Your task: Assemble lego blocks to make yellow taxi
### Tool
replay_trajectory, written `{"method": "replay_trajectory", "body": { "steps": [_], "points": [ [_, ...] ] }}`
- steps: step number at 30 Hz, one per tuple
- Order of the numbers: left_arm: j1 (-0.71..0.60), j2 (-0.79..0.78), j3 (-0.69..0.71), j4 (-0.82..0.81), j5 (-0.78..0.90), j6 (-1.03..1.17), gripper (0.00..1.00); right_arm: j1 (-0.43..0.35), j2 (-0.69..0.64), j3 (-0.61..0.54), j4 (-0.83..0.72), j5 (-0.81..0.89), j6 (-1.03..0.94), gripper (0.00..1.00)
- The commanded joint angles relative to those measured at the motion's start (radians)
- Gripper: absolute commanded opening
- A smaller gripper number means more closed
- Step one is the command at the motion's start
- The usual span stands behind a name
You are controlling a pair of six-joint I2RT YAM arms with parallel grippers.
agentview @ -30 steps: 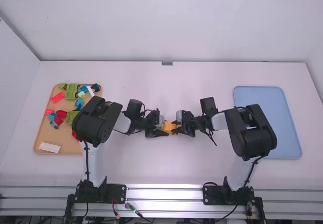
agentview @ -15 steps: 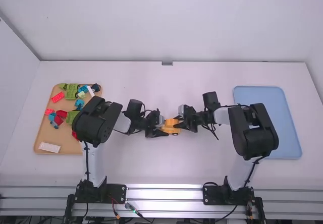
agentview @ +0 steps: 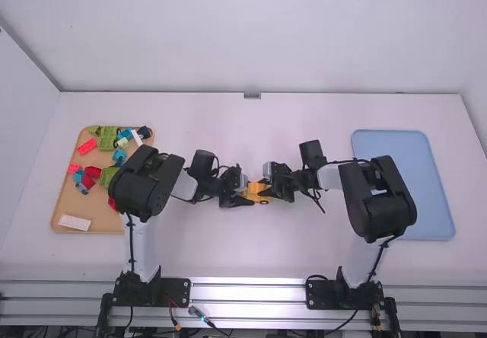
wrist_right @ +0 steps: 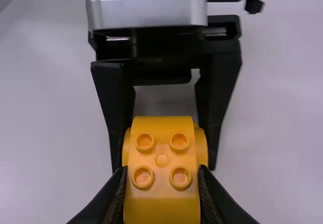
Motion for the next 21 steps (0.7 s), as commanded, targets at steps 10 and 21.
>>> {"method": "replay_trajectory", "body": {
  "steps": [10,21],
  "points": [
    [-0.008,0.011,-0.018,-0.024,-0.050,0.000,0.26,-0.004,-0.003,-0.009,-0.016,0.038,0.011,0.00],
    [-0.008,0.011,-0.018,-0.024,-0.050,0.000,0.26,-0.003,-0.003,-0.034,0.018,0.028,0.016,0.00]
  ]
}}
